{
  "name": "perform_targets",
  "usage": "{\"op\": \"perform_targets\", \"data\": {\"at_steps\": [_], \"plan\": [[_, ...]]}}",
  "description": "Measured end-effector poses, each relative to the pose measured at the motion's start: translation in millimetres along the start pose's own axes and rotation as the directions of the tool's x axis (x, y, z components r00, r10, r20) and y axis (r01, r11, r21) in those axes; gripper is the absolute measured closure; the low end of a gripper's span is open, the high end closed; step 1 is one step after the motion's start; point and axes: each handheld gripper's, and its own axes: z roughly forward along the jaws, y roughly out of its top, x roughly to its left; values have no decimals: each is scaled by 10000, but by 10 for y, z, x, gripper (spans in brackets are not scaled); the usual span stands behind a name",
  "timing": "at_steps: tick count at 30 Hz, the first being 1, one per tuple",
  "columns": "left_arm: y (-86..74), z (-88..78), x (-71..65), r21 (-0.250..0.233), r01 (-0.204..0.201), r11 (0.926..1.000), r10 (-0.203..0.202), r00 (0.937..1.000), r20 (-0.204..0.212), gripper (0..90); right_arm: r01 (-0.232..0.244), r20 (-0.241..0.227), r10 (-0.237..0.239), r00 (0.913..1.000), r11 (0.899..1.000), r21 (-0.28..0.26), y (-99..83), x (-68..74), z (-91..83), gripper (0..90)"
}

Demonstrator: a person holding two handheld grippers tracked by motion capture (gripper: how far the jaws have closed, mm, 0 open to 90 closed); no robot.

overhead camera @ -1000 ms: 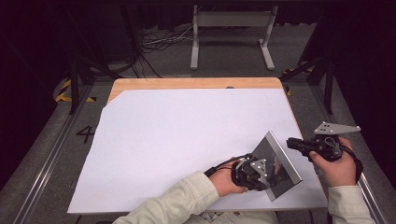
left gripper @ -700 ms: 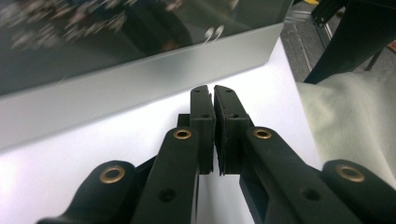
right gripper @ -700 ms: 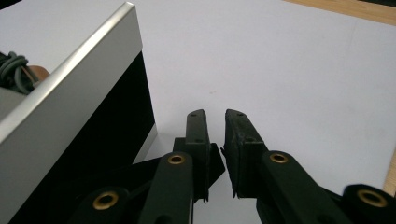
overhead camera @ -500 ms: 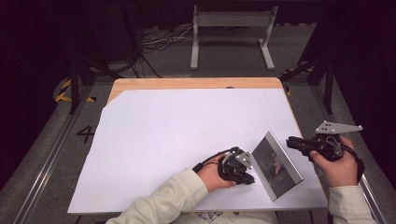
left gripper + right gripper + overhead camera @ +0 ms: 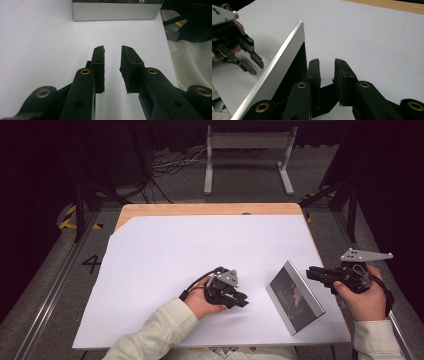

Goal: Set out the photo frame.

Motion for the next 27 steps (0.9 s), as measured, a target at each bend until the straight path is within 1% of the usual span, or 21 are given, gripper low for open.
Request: {"op": "perform_targets", "data": {"at_steps": [4,7,9,11,12,15,17,18,19,20,22,25,27], "plan": [[-93,-121,33,-38,67,10000,-68,9996,-268,727,-304,-89,304,9995,9995,-46,29,21,-38,739],[-163,-198,72,70,90,9999,-86,9987,-506,719,-551,-138,550,9984,9985,-48,69,44,-72,713],[-216,-273,106,46,269,9996,-265,9975,-656,717,-618,-130,618,9980,9981,7,100,60,-88,705],[-236,-305,123,-26,312,9995,-313,9970,-711,716,-683,-130,683,9976,9977,22,129,68,-96,697],[-254,-338,138,-78,365,9993,-369,9966,-739,715,-863,-170,865,9961,9962,128,168,79,-102,688],[-310,-440,175,-257,542,9982,-564,9939,-947,713,-972,-175,977,9951,9949,254,214,102,-109,678],[-331,-496,195,-289,562,9980,-591,9920,-1117,712,-1026,-150,1032,9946,9942,315,240,124,-119,668],[-331,-496,195,-289,562,9980,-591,9920,-1117,713,-1058,-146,1064,9942,9938,350,251,136,-125,664],[-350,-562,218,-437,651,9969,-699,9906,-1178,713,-1070,-159,1077,9941,9934,410,262,151,-130,658],[-362,-592,229,-493,683,9964,-739,9896,-1237,713,-1078,-167,1086,9939,9931,453,267,162,-132,655],[-390,-633,246,-541,731,9959,-798,9879,-1327,713,-1089,-159,1098,9938,9928,494,278,187,-137,650],[-432,-669,267,-525,864,9949,-931,9852,-1439,713,-1044,11,1045,9945,9929,568,298,247,-144,631],[-443,-681,277,-555,883,9945,-956,9846,-1466,713,-1052,5,1054,9944,9927,587,303,267,-146,627]]}}
